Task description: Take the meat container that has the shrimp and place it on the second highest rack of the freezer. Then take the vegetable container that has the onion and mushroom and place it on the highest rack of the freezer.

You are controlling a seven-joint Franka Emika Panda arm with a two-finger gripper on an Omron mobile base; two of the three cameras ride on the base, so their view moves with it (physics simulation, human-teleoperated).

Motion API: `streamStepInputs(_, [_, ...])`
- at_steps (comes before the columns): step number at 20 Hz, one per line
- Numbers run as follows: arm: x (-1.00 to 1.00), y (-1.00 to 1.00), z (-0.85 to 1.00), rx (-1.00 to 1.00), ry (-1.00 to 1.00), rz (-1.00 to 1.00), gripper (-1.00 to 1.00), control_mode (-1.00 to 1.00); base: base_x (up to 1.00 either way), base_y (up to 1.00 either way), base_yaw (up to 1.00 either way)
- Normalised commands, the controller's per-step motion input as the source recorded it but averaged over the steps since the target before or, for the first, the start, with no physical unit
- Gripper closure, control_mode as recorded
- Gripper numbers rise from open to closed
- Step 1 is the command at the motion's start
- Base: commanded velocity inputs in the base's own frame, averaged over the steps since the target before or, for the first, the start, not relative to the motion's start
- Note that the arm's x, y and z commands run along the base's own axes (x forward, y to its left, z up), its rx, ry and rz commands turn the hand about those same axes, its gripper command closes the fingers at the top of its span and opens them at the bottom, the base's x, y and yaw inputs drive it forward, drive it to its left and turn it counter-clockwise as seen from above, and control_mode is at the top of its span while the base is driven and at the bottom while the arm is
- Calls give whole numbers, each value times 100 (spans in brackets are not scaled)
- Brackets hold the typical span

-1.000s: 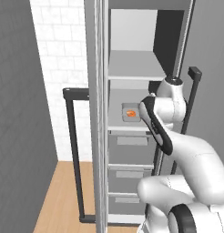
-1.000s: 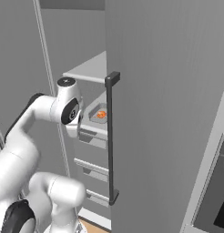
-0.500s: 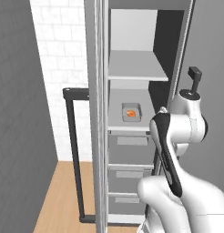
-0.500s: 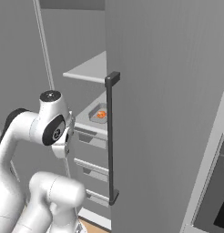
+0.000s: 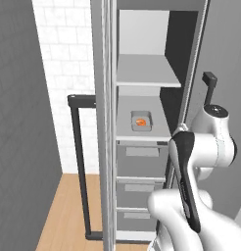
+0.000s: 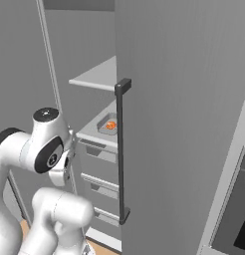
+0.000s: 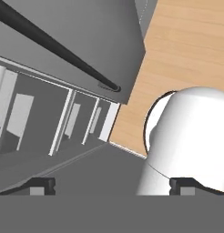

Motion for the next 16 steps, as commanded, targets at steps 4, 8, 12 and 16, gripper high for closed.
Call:
streamStepInputs(4, [-6,0,0,0,0,0,-100,100,-69,-12,0])
streamStepInputs(8, [0,0,0,0,0,0,-100,100,-100,-65,-2])
streamStepInputs(12, [0,0,0,0,0,0,-100,100,-59,-98,-20])
streamStepInputs(16, [0,0,0,0,0,0,-100,100,-1,-100,-32])
